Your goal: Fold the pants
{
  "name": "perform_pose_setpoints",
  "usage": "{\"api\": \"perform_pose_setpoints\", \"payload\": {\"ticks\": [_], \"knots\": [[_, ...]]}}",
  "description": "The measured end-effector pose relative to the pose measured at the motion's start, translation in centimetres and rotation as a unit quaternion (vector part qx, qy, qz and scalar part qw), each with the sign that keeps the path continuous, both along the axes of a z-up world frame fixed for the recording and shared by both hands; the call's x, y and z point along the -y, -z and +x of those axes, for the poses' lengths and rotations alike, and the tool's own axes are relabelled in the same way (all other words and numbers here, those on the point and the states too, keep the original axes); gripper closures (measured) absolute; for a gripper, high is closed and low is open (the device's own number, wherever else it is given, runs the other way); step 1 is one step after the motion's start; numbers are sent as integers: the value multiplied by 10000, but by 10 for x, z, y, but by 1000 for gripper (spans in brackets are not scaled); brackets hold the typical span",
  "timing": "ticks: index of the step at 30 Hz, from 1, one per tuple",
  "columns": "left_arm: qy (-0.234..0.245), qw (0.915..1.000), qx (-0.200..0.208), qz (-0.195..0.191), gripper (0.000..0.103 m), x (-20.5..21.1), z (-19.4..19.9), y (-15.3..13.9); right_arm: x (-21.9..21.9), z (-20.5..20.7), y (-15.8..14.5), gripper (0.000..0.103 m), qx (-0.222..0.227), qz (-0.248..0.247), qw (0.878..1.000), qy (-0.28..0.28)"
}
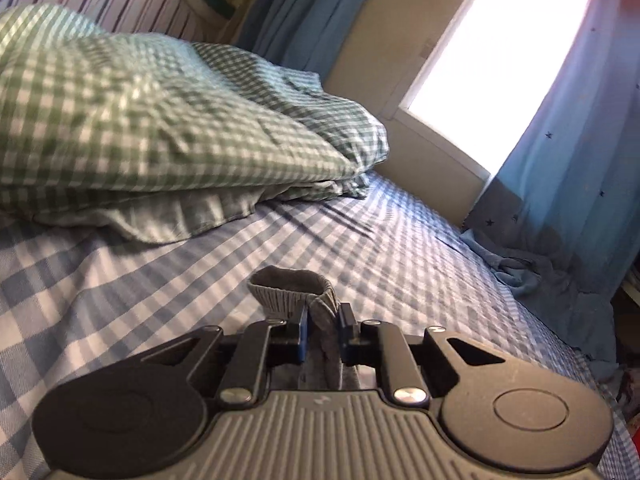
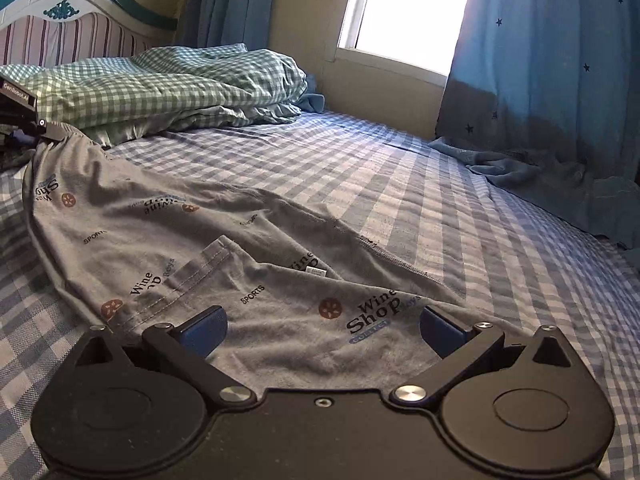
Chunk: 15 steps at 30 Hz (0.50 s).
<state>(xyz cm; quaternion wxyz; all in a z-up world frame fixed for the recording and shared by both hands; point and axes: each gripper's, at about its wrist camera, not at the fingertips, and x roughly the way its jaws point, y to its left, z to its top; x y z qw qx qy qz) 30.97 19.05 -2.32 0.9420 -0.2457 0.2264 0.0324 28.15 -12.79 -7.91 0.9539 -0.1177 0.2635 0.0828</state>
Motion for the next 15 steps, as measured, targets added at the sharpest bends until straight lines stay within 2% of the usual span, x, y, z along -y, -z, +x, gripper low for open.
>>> {"api": "perform_pose_setpoints", "payload": {"ticks": [3, 8, 11, 15], "knots": [[417, 9986, 230, 238, 87, 34, 2, -25, 19, -3, -6, 1, -45, 268, 9995, 163], [1212, 9904, 481, 461, 87, 106, 7, -60, 71, -16, -18, 1, -161, 1303, 9899, 536], [1757, 9797, 675, 696, 87, 152, 4, -76, 105, -31, -24, 1, -48, 1624, 9829, 863], [2483, 9602, 827, 978, 87, 216, -5, -82, 146, -53, -27, 1, 80, 1627, 9778, 1315]]}}
